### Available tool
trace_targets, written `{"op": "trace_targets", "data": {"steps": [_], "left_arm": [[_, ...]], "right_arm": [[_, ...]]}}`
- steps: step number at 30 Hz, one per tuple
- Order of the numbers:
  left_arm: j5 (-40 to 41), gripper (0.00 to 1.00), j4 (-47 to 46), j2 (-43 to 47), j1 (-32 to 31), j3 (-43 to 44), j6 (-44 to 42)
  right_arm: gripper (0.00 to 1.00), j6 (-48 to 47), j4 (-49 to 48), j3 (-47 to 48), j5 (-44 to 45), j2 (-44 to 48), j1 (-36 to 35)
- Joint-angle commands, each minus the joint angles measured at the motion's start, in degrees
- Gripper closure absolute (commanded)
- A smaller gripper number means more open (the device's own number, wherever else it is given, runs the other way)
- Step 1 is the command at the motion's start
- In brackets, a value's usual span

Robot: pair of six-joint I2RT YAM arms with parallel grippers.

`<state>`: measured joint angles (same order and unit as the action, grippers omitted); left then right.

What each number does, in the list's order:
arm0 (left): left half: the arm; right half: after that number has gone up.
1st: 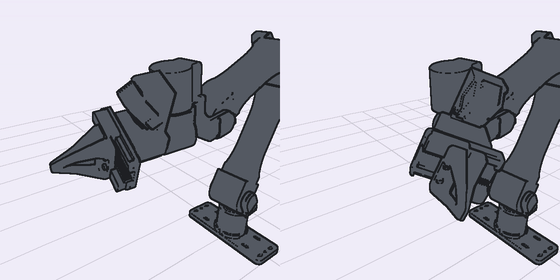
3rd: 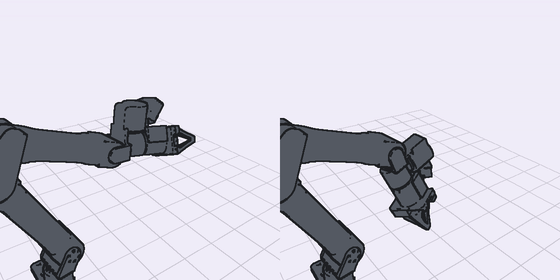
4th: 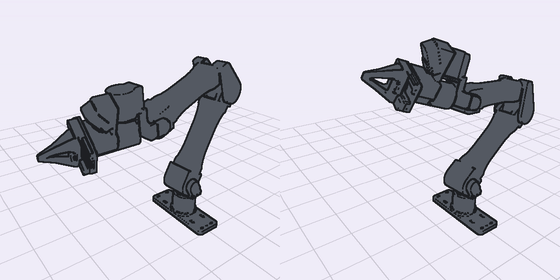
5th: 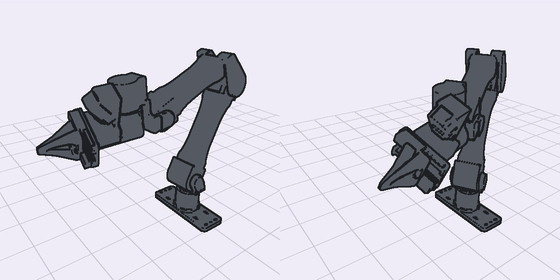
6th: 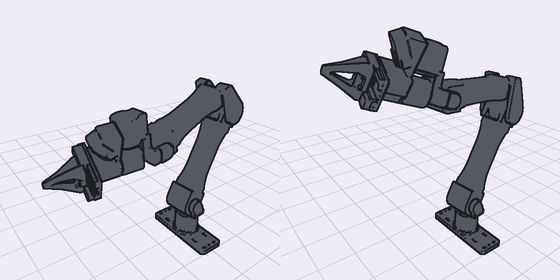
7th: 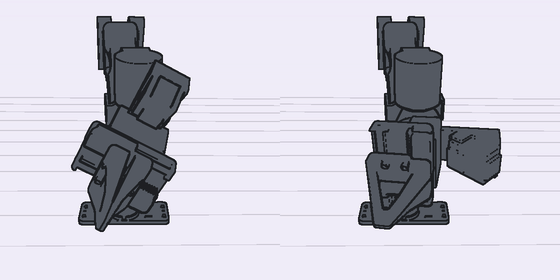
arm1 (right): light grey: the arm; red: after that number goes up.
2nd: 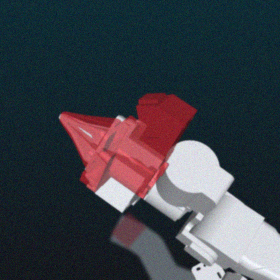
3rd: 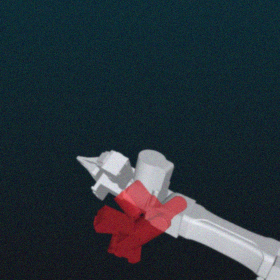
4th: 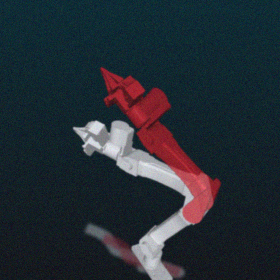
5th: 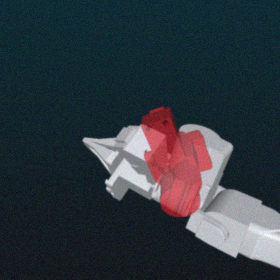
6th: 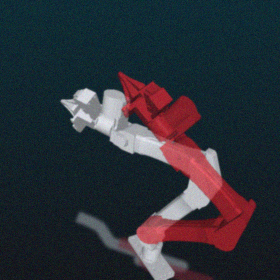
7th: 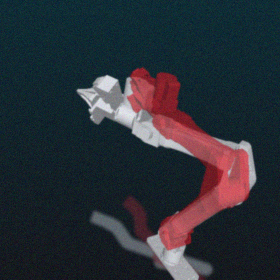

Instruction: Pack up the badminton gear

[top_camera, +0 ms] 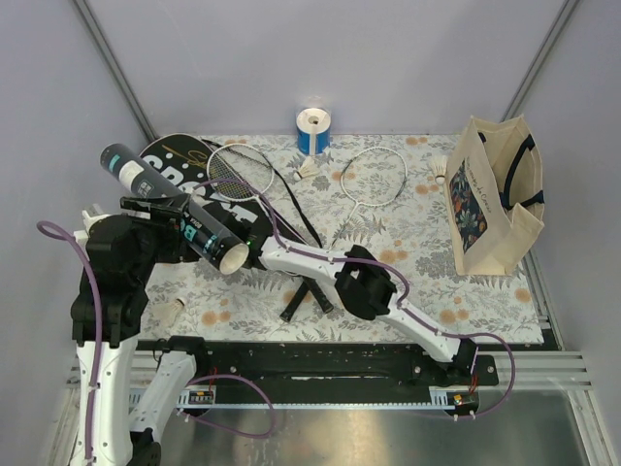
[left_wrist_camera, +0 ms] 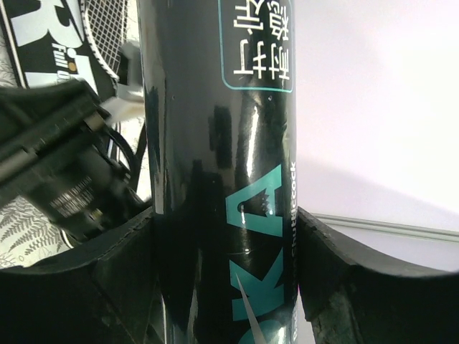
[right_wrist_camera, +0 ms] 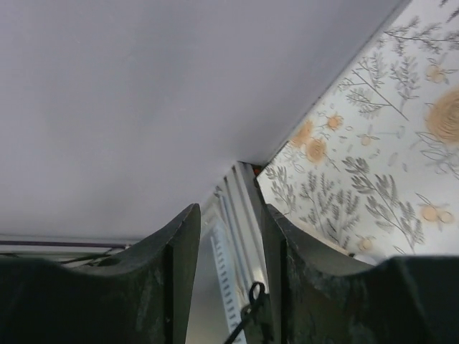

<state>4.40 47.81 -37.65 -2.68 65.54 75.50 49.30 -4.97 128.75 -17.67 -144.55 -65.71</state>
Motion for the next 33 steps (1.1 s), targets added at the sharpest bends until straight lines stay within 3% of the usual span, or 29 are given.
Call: {"op": "trace_targets", "data": {"steps": [1, 21, 28, 33], "left_arm": [[-2.1, 0.83, -3.1, 0.7, 0.1, 3.4, 0.4], [-2.6, 0.82, -3.6, 2.7, 0.1, 0.6, 2.5], [-1.1, 0.82, -2.0, 2.0, 0.1, 1.0, 1.8], [-0.4, 0.82, -1.8, 1.9, 0.1, 1.2, 2.4]], "right_arm": [[0.52, 11.3, 4.5, 11.9, -4.5, -9.0, -0.6], [0.49, 16.9, 10.5, 12.4, -4.3, -12.0, -4.4], [0.50, 11.5, 19.9, 10.7, -4.7, -10.0, -4.4], [0.54, 7.9, 21.5, 3.8, -5.3, -5.7, -4.0]]}}
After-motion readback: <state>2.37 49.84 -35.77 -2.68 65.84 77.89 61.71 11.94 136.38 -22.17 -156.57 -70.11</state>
